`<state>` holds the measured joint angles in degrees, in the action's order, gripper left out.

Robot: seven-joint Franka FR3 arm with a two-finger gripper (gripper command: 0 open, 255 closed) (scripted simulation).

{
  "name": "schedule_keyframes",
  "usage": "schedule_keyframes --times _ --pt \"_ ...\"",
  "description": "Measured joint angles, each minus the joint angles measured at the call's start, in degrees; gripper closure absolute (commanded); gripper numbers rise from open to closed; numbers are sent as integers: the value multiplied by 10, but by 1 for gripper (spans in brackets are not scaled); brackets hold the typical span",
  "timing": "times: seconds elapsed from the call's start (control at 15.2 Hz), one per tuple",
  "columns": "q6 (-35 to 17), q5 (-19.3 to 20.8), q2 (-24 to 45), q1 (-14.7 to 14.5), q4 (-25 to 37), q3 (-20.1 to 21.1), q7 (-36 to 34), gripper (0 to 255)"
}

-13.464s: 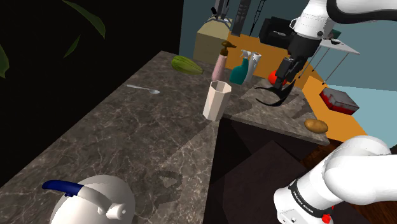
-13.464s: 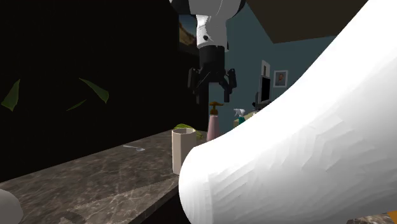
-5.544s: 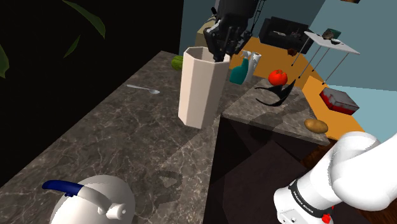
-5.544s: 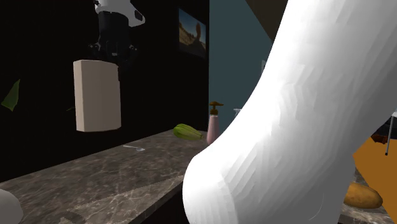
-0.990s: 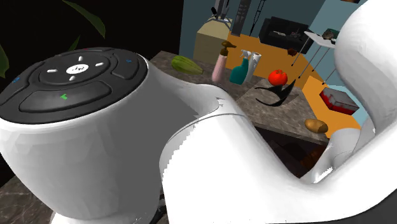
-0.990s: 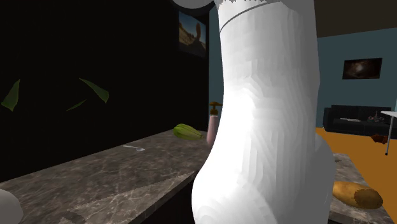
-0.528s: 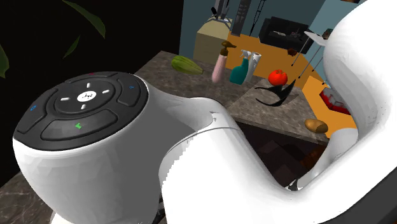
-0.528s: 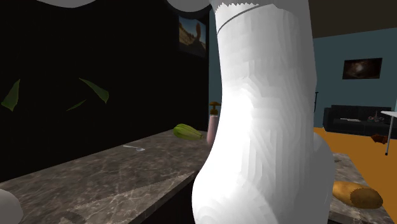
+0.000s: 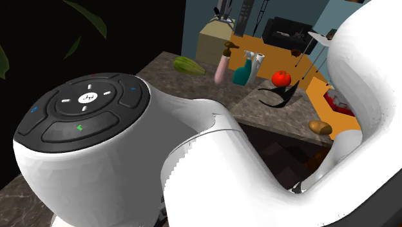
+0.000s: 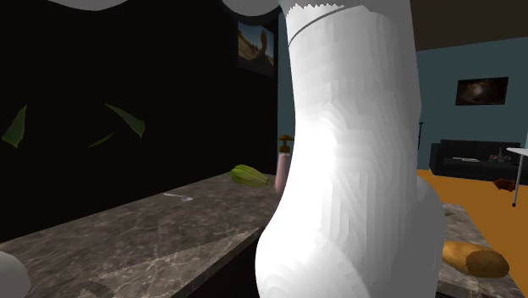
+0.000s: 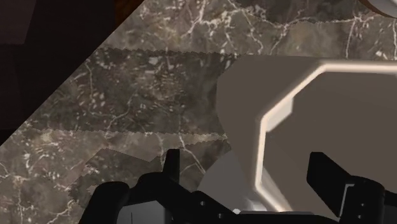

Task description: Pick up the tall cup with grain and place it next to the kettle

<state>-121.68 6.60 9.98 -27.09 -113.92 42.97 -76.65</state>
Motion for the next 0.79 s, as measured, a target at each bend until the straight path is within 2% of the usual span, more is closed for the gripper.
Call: schedule_keyframes --times 0.13,0.4,0.79 --pt "8 -5 -6 2 3 1 4 0" --pt "58 -22 -25 7 41 4 17 0" --pt "66 -28 -33 8 43 5 19 0"
